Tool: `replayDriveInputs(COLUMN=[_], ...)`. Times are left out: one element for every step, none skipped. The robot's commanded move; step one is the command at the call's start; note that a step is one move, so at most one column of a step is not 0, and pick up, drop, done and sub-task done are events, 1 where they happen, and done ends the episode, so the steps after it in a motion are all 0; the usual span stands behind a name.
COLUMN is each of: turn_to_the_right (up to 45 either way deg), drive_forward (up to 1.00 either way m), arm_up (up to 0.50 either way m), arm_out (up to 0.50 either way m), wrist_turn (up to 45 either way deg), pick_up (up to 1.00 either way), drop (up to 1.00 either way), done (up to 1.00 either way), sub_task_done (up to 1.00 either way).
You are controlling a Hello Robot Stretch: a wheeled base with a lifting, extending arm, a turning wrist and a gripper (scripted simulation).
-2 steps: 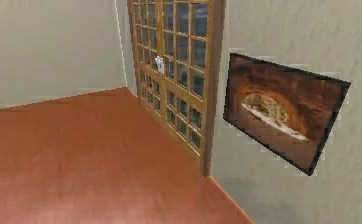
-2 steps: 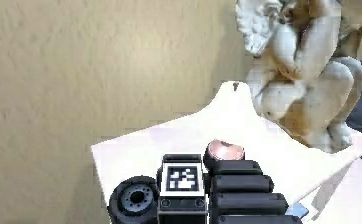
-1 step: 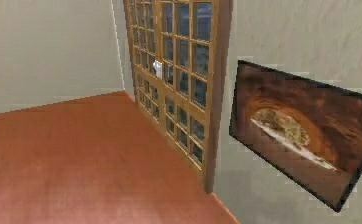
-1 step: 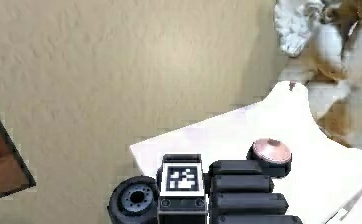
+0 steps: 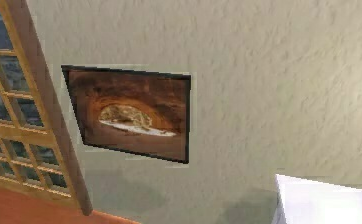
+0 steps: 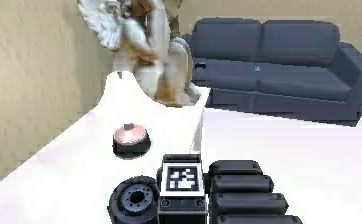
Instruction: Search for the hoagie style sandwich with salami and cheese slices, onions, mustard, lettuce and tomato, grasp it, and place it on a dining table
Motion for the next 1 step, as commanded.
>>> replayDriveInputs(turn_to_the_right=[12.0], drive_forward=[0.0], arm_up=[0.0], arm_out=[0.0], wrist_turn=[0.0], pick_up=[0.0], drop=[0.0], done=[0.0], sub_task_done=[0.0])
